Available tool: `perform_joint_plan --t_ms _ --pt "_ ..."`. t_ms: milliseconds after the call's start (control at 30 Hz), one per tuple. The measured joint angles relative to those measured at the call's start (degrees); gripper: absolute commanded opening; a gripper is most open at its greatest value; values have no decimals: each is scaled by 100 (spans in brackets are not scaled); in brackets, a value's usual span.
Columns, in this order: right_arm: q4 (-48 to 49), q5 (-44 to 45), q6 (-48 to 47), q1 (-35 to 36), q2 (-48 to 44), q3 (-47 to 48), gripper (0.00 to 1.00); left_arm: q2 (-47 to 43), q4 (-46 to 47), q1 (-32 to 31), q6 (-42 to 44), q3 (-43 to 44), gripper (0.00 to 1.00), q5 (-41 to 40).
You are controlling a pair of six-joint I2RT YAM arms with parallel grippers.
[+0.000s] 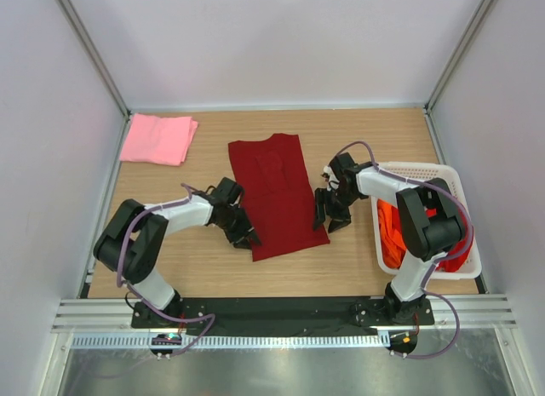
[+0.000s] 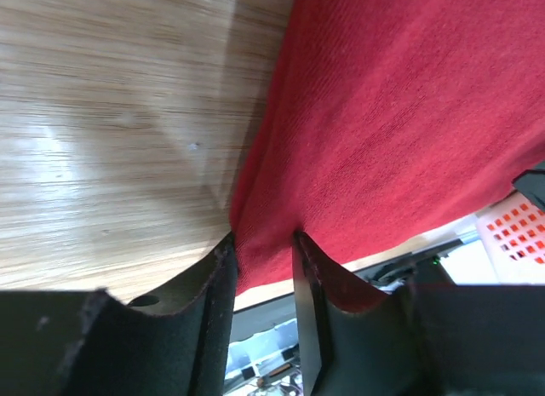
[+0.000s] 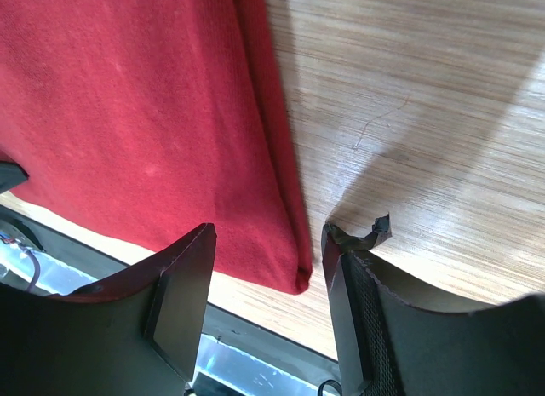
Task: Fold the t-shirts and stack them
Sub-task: Fold the tshirt
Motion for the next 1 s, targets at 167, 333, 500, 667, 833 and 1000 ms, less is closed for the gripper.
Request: perform_joint_plan --t_ms 167,333,500,667,833,1000 --pt "0 -2 22 0 0 0 60 7 168 -17 -118 -103 18 59" --pt "20 -4 66 0 -76 -96 62 35 173 -22 -92 -107 10 46" --pt "37 -26 81 0 -98 -125 62 57 133 -31 -46 -72 7 33" --pt "85 -122 85 -7 -42 -116 59 83 96 -31 -22 -35 6 37" --pt "160 -330 127 13 57 -79 58 83 92 -39 57 -28 6 35" --pt "385 -435 199 109 107 -92 48 83 92 -42 92 -26 6 35"
